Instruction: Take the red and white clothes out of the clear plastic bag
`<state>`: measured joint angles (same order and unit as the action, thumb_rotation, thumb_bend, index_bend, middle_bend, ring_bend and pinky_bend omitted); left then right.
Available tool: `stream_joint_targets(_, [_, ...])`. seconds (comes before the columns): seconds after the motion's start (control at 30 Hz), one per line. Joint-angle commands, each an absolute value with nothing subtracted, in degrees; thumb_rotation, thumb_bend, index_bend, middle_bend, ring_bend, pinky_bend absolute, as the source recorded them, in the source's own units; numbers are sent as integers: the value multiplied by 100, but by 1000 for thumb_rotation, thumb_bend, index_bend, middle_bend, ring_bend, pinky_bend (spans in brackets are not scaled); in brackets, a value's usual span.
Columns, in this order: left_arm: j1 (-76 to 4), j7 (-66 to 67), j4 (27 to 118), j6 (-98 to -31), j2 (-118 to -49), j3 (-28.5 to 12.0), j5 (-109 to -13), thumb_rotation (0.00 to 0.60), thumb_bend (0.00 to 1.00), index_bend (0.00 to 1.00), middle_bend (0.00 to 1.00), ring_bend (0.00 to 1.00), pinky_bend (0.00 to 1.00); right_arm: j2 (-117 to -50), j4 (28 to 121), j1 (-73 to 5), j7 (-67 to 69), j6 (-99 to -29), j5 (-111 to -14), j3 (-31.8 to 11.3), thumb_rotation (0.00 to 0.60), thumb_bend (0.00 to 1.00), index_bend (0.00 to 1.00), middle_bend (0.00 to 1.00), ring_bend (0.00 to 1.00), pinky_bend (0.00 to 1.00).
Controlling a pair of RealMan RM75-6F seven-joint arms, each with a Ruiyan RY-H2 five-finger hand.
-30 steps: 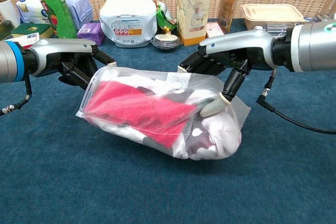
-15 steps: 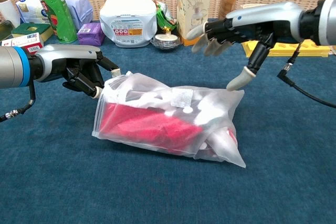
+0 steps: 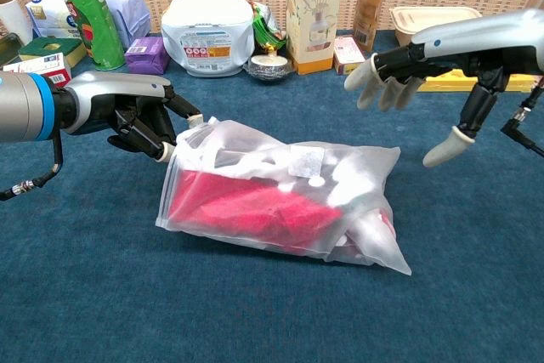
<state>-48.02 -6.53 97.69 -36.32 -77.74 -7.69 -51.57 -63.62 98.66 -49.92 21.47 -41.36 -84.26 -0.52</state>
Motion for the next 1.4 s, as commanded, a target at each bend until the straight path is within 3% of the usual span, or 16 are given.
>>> stream_joint_targets(0.03, [-4819,-626,9785,-3645,-7779,-760,-5103,600,464,674,988,961,937,-6448,9937,-4915,1896,-4160,-8464,24,600,188,149,221,253,233])
stream_joint_targets(0.4, [-4835,-548,9886,-3728,-7716,-732,-4880,600,464,675,988,960,937,-7139,9771,-4545,494,-4613,-8088,27,600,207,296,300,395,359])
stream_joint_targets(0.7, [-4855,-504,9922,-3740,-7704,-707,-4753,600,463,675,988,960,937,-7671,9531,-4346,305,-4997,-8047,-126,600,278,409,355,458,435])
stream_joint_targets(0.97, [-4865,-485,9904,-3768,-7716,-708,-4688,600,463,674,988,961,936,-7686,9509,-4344,433,-5038,-8299,-155,600,399,515,412,502,470])
stream_joint_targets(1.4, [-4828,-483,9912,-3883,-7705,-741,-4679,600,463,674,988,961,936,-7676,9483,-4339,605,-5117,-8413,-281,600,441,688,563,644,536])
